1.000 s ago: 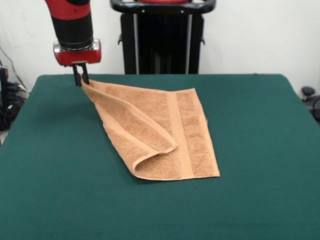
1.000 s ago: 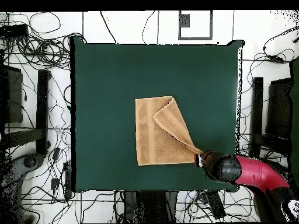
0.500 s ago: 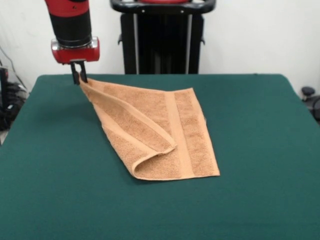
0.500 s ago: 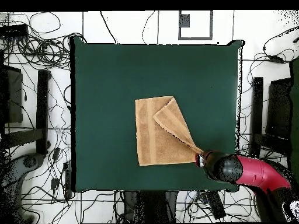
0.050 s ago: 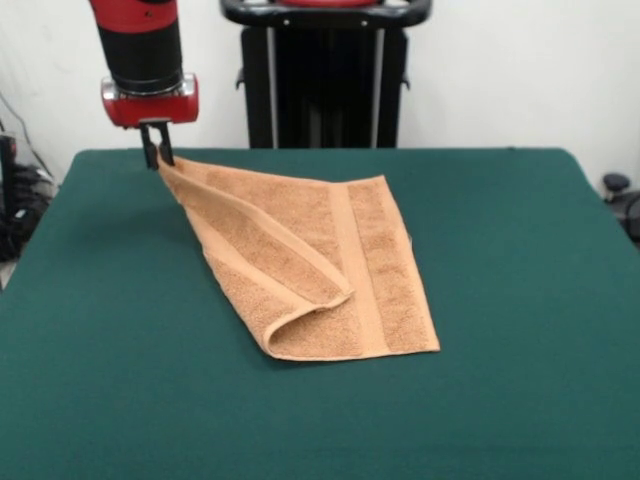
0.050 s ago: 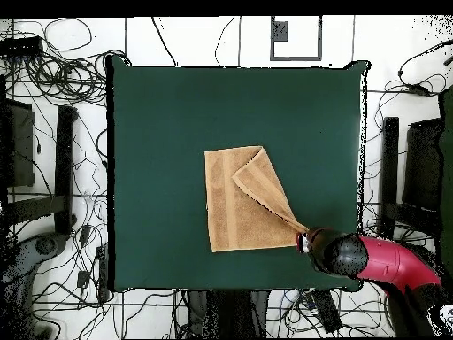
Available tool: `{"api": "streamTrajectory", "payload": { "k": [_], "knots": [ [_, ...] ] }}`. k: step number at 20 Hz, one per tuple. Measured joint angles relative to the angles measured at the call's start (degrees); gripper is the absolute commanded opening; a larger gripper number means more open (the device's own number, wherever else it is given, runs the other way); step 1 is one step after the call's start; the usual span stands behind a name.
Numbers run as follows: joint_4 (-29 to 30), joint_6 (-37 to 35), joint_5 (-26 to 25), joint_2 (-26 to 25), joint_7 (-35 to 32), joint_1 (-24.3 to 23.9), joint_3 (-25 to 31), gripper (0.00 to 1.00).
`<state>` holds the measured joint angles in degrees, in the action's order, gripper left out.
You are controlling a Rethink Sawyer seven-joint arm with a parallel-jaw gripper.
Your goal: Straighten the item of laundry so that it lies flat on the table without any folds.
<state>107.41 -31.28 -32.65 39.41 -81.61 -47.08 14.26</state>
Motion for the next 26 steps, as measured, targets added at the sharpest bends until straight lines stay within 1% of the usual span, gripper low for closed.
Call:
{"api": "streamTrajectory", "payload": {
  "k": [11,20,26],
  "knots": [
    [-0.1,0.0,1.6,0.3,0.0,0.6,-0.2,0.00],
    [-0.1,0.0,3.2,1.4,0.0,3.0,-1.2,0.00],
    [-0.1,0.0,5.3,1.9,0.0,5.2,-3.9,0.00]
  ]
}}
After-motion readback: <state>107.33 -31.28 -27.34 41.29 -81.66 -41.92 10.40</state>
